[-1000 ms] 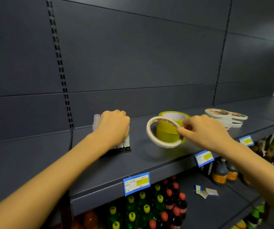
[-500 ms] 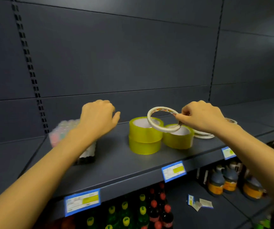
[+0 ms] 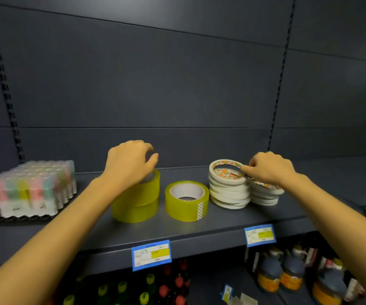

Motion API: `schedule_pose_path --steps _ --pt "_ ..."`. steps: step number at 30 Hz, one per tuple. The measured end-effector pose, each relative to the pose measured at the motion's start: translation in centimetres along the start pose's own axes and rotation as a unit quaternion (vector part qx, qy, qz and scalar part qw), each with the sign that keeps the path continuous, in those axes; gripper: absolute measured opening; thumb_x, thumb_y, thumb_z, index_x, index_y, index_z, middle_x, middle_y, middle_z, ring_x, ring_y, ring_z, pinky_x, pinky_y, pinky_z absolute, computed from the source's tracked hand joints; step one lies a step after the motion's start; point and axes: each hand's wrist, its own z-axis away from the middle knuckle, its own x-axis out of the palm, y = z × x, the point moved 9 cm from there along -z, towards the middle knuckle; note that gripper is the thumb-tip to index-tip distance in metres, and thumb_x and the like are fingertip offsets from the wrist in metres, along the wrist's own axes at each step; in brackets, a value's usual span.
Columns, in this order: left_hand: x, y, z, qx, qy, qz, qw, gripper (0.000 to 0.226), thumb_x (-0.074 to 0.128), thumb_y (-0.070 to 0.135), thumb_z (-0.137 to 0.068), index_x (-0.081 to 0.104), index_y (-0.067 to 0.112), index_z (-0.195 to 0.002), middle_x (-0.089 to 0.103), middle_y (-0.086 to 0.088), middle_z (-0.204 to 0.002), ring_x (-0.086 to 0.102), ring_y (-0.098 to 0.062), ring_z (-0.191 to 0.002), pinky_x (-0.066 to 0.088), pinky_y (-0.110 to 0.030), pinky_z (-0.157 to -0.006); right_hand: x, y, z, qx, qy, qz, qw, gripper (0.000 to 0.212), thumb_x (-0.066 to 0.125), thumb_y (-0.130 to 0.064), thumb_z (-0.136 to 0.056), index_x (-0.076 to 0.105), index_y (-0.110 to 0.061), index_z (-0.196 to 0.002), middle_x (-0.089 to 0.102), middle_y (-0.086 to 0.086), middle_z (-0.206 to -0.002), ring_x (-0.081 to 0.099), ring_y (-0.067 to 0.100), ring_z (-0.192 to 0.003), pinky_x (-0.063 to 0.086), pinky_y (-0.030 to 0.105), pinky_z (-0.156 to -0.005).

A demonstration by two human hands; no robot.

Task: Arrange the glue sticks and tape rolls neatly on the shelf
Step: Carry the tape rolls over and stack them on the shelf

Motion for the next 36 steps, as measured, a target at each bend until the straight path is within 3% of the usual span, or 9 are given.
schedule_pose_path --steps 2,5,8,14,20,24,27,29,36 --pt "0.3 -0.1 0.2 -0.014 0.001 -0.009 1.0 0.032 0.047 0.039 -0.092 0.064 0.021 -0.113 0.066 0.001 -0.112 0.059 -0.025 -0.105 0.04 -0.032 -0.072 0.6 -0.1 -0.5 -0.017 0.003 0.037 0.999 0.045 0.047 -0.058 -0.088 0.062 -0.017 -0.075 0.057 0.0 -0.071 0.054 0.022 -0.071 0.037 0.027 -0.059" --pt "0.0 -0.8 0.7 -0.031 0.007 -0.027 0.999 0.032 0.048 0.038 -0.092 0.065 0.02 -0.111 0.066 0.0 -0.109 0.058 -0.024 -0.105 0.035 -0.029 -0.069 -1.2 -1.5 -0.4 -0.054 0.104 0.075 0.99 0.049 0.047 -0.063 -0.086 0.063 -0.017 -0.078 0.06 0.0 -0.071 0.053 0.02 -0.066 0.033 0.024 -0.053" --pt "-0.8 -1.6 1.4 -0.043 0.006 -0.057 0.997 0.032 0.046 0.038 -0.092 0.066 0.021 -0.11 0.065 0.0 -0.109 0.057 -0.022 -0.107 0.036 -0.029 -0.069 -3.0 -5.5 0.3 -0.137 0.15 -0.014 0.979 0.04 0.049 -0.06 -0.086 0.052 -0.023 -0.072 0.058 -0.002 -0.074 0.051 0.021 -0.07 0.034 0.027 -0.059" --pt "-5.5 -6.9 5.5 -0.085 0.018 -0.14 0.986 0.032 0.043 0.037 -0.093 0.065 0.019 -0.109 0.063 0.001 -0.105 0.056 -0.02 -0.104 0.04 -0.03 -0.07 -3.4 -20.1 4.2 -0.339 0.121 -0.187 0.914 0.018 0.055 -0.048 -0.085 0.055 -0.031 -0.08 0.06 -0.013 -0.078 0.053 0.016 -0.077 0.034 0.027 -0.066" --pt "-12.4 -17.8 14.9 -0.221 -0.035 -0.256 0.94 0.032 0.043 0.038 -0.093 0.065 0.017 -0.105 0.064 0.0 -0.104 0.059 -0.021 -0.101 0.042 -0.031 -0.068 -1.6 -34.8 10.1 -0.486 0.051 -0.224 0.843 0.015 0.056 -0.045 -0.085 0.058 -0.031 -0.091 0.059 -0.016 -0.084 0.06 0.017 -0.088 0.037 0.027 -0.068" --pt "-17.2 -23.7 20.9 -0.283 -0.045 -0.288 0.914 0.035 0.044 0.041 -0.092 0.064 0.019 -0.11 0.065 0.001 -0.11 0.059 -0.02 -0.104 0.045 -0.032 -0.073 -1.2 -42.3 14.5 -0.539 0.036 -0.227 0.81 0.02 0.055 -0.046 -0.086 0.06 -0.03 -0.098 0.065 -0.012 -0.098 0.061 0.018 -0.096 0.038 0.028 -0.071" --pt "-20.1 -27.5 24.3 -0.308 -0.054 -0.308 0.898 0.038 0.044 0.044 -0.091 0.063 0.019 -0.113 0.064 -0.001 -0.112 0.058 -0.02 -0.108 0.046 -0.033 -0.077 -0.8 -47.6 17.3 -0.57 0.005 -0.222 0.791 0.025 0.054 -0.046 -0.088 0.059 -0.027 -0.105 0.064 -0.008 -0.109 0.059 0.017 -0.102 0.047 0.031 -0.079" --pt "-21.8 -30.1 26.3 -0.317 -0.06 -0.316 0.892 0.039 0.045 0.044 -0.091 0.062 0.018 -0.114 0.064 -0.001 -0.113 0.058 -0.02 -0.108 0.047 -0.034 -0.078 -0.7 -50.7 18.8 -0.57 -0.009 -0.223 0.791 0.027 0.054 -0.046 -0.089 0.058 -0.028 -0.108 0.064 -0.008 -0.112 0.059 0.018 -0.102 0.049 0.034 -0.085" --pt "-26.5 -38.7 32.3 -0.314 -0.078 -0.318 0.891 0.037 0.045 0.044 -0.09 0.064 0.019 -0.11 0.065 -0.001 -0.109 0.058 -0.02 -0.105 0.046 -0.032 -0.075 0.1 -63.1 25.6 -0.564 -0.042 -0.243 0.788 0.027 0.053 -0.046 -0.09 0.059 -0.028 -0.109 0.063 -0.008 -0.109 0.059 0.016 -0.099 0.044 0.03 -0.078"
